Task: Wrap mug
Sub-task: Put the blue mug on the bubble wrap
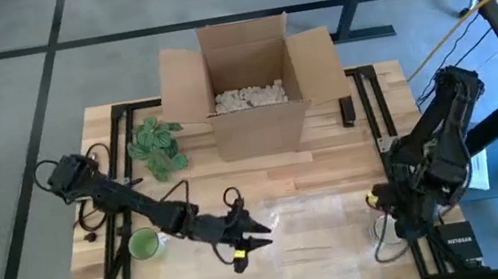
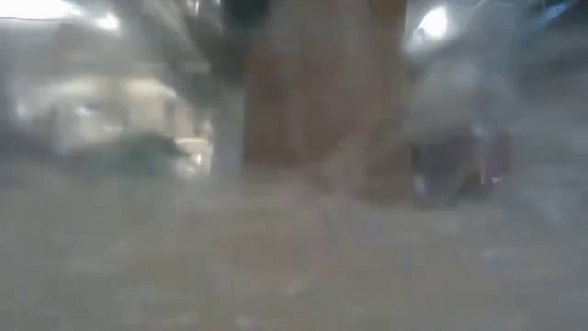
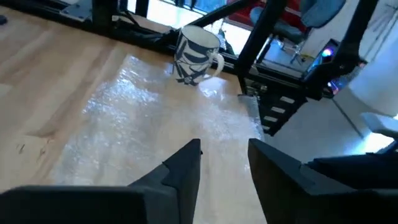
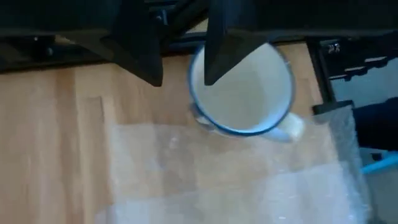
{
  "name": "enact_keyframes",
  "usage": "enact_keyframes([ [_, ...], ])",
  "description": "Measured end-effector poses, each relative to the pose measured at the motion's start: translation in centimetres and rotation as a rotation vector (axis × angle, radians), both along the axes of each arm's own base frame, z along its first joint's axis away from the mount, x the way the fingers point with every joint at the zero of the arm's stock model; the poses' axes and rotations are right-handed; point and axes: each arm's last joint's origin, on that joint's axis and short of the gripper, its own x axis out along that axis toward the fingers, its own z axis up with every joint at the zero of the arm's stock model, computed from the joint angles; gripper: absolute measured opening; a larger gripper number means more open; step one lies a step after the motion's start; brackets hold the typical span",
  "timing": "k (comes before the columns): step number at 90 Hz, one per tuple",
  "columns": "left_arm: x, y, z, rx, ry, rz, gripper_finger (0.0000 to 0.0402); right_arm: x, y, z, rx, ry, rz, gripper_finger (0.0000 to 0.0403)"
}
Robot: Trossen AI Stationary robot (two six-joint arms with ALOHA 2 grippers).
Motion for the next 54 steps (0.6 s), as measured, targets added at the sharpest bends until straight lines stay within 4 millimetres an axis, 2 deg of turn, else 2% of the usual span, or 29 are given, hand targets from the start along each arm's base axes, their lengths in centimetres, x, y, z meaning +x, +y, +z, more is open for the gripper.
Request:
enact_keyframes([
  [24,-0.7,-1.3,0.1,-0.032,-0.021,0.047,0.0117,-0.4,1.8,-1.5,-0.083,0.013,0.061,0.0095],
  [54,-0.8,-1.5,0.1,-0.049,-0.019,0.052,0.0117,-0.4,1.5,-3.2,-0.158,0.001,0.062,0.0095],
])
